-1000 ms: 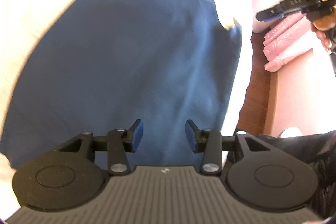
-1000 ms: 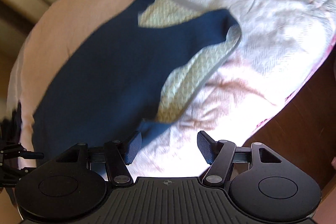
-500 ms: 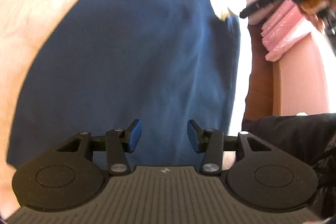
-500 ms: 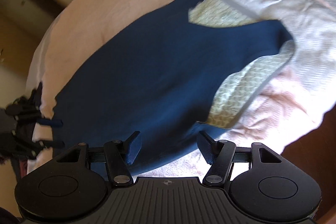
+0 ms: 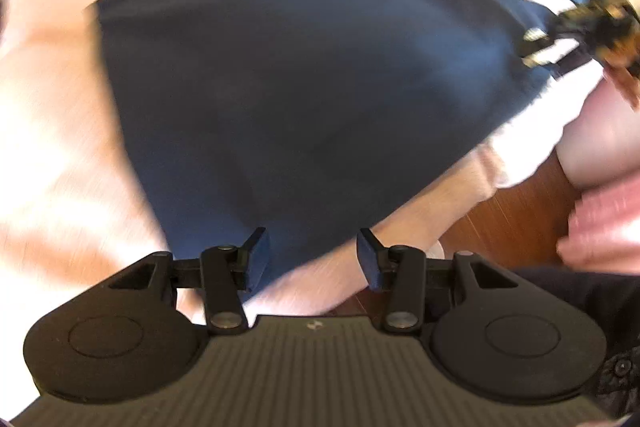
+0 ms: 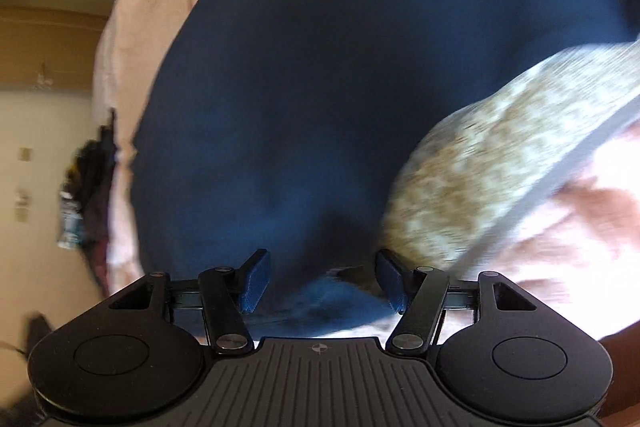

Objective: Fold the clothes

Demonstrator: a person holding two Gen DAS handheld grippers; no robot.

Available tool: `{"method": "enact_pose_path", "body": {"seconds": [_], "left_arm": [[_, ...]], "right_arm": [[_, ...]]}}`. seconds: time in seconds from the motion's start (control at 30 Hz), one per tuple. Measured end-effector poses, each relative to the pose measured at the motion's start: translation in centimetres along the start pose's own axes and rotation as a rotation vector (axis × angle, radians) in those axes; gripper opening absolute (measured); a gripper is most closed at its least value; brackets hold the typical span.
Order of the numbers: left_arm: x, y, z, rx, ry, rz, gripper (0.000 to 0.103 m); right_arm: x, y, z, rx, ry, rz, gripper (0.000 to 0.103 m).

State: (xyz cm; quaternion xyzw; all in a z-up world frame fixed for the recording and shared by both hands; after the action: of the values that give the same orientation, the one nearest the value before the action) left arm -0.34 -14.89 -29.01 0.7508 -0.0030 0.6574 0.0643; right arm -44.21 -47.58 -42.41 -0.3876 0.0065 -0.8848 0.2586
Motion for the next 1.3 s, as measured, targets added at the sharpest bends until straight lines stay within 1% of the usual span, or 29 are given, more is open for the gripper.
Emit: {"method": "enact_pose_path", "body": {"seconds": [0.03, 0.07, 0.1, 0.13, 0.2, 0.23, 0.27, 0.3, 0.43, 0.53, 0.6, 0.67, 0.73, 0.83, 0.9, 0.97, 1.03, 1.07, 1.17, 1.23, 1.3], "left_arm": [[0.4, -0.9, 0.8, 0.047, 0.000, -0.005, 0.043], [0.6, -1.7, 1.7, 0.088, -0.004, -0.009, 0.044], [0.7, -2.4, 2.7, 0.128, -0.008, -0.014, 0.044], [0.7, -2.8, 3.7, 0.161, -0.011, -0.017, 0.045], [0.5, -3.5, 5.7, 0.226, -0.017, -0.024, 0.045], [0.2, -3.6, 6.5, 0.256, -0.035, -0.029, 0.045], [-0.1, -3.7, 7.4, 0.287, -0.054, -0.034, 0.046], [-0.4, -3.6, 8.2, 0.314, -0.078, -0.040, 0.046], [-2.1, -2.6, 9.6, 0.354, -0.157, -0.064, 0.048], [-3.1, -2.0, 10.4, 0.390, -0.210, -0.057, 0.049], [-2.9, -1.9, 10.6, 0.409, -0.217, -0.069, 0.049], [-2.3, -1.8, 10.3, 0.399, -0.205, -0.090, 0.049], [-1.5, -1.9, 10.0, 0.401, -0.228, -0.109, 0.049], [-0.8, -1.9, 9.5, 0.379, -0.275, -0.132, 0.049], [-0.6, -1.7, 9.3, 0.346, -0.207, -0.150, 0.049], [-0.7, -1.7, 10.4, 0.398, -0.164, -0.176, 0.049], [-1.6, -1.7, 12.3, 0.481, -0.241, -0.155, 0.049], [-2.1, -1.6, 12.7, 0.483, -0.236, -0.141, 0.049], [-2.8, -1.3, 12.9, 0.455, -0.256, -0.101, 0.049], [-2.6, -1.3, 12.6, 0.440, -0.314, -0.092, 0.049], [-1.9, -1.3, 11.5, 0.404, -0.324, -0.090, 0.049]], "right_arm": [[-0.2, 0.3, 0.1, -0.003, 0.035, 0.013, 0.061], [-0.5, 0.6, 0.2, -0.006, 0.068, 0.025, 0.052], [-0.6, 0.7, 0.5, -0.001, 0.076, 0.030, 0.044], [-0.6, 0.8, 0.8, -0.002, 0.069, 0.033, 0.032], [-0.6, 0.6, 1.3, -0.001, 0.029, 0.027, 0.022], [-0.6, 0.6, 1.6, 0.000, 0.008, 0.024, 0.005], [-0.5, 0.4, 1.7, 0.002, -0.018, 0.022, 0.001], [-0.3, 0.2, 1.8, 0.005, -0.032, 0.015, 0.000], [1.3, -0.9, 2.3, 0.019, -0.068, -0.013, 0.000], [2.4, -1.5, 2.6, 0.030, -0.096, -0.024, 0.000], [2.4, -1.4, 2.9, 0.040, -0.109, -0.019, 0.000], [2.3, -1.4, 3.1, 0.050, -0.123, -0.014, 0.000], [2.2, -1.2, 3.2, 0.053, -0.128, -0.012, 0.000], [1.8, -1.2, 3.1, 0.049, -0.137, -0.011, 0.000], [1.6, -1.2, 2.9, 0.036, -0.133, -0.011, 0.000], [1.5, -1.2, 2.8, 0.031, -0.134, -0.011, 0.000], [1.4, -1.2, 2.8, 0.028, -0.137, -0.010, 0.000], [1.4, -1.2, 2.8, 0.028, -0.138, -0.008, 0.000], [1.4, -1.1, 2.7, 0.025, -0.146, -0.004, 0.000], [0.9, -0.9, 3.2, 0.022, -0.151, -0.002, 0.000], [0.9, -0.9, 3.3, 0.021, -0.156, -0.002, 0.000]]}}
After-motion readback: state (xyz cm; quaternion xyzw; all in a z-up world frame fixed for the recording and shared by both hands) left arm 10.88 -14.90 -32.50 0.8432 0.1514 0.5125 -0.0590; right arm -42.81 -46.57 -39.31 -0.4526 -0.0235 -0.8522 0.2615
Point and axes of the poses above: each gripper's, at about its wrist camera, not at the fingertips, and x roughly against the way its jaws point, z to its left, y to its top, the point moved 1 cm from there along -x, roughly the way its jaws point, and after that the axes turned 13 degrees about z, right-handed, at the moved point
